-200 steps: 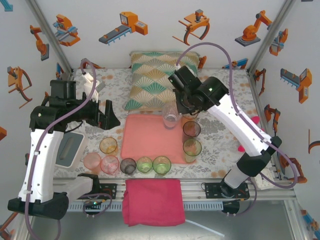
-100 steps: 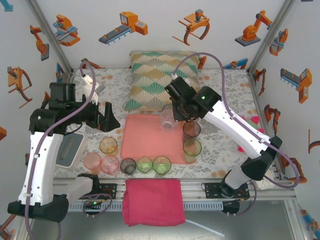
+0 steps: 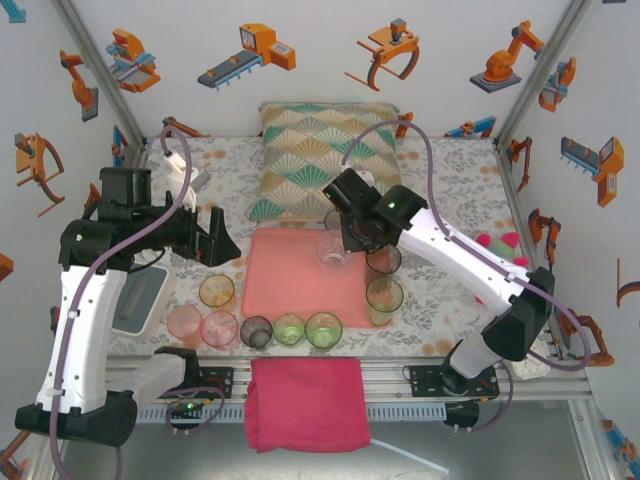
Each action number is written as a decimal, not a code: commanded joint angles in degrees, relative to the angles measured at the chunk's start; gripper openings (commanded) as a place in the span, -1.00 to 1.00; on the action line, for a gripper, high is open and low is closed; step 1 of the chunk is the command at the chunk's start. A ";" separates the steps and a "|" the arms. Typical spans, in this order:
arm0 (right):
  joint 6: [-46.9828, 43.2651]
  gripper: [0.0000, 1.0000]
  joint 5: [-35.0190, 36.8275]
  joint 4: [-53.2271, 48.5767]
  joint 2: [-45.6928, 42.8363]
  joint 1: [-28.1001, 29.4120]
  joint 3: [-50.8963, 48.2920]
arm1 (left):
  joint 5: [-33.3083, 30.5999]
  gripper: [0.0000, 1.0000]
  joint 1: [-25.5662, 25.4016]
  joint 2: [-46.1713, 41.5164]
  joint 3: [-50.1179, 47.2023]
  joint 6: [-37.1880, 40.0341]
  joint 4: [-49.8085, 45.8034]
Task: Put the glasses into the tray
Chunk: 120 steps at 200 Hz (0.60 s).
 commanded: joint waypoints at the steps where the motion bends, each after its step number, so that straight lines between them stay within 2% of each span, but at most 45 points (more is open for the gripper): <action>1: 1.80 -1.00 0.73 2.62 -0.51 0.43 -1.22 | 1.69 0.94 0.33 -0.89 -0.71 0.96 -0.41; 86: 2.27 -1.00 0.90 4.10 1.76 0.45 -4.09 | 1.70 0.94 0.33 -1.36 -1.44 1.14 -0.46; 120: 2.92 -1.00 3.07 2.71 2.70 0.44 -4.22 | 1.87 0.94 0.33 -1.49 -1.57 1.16 -0.54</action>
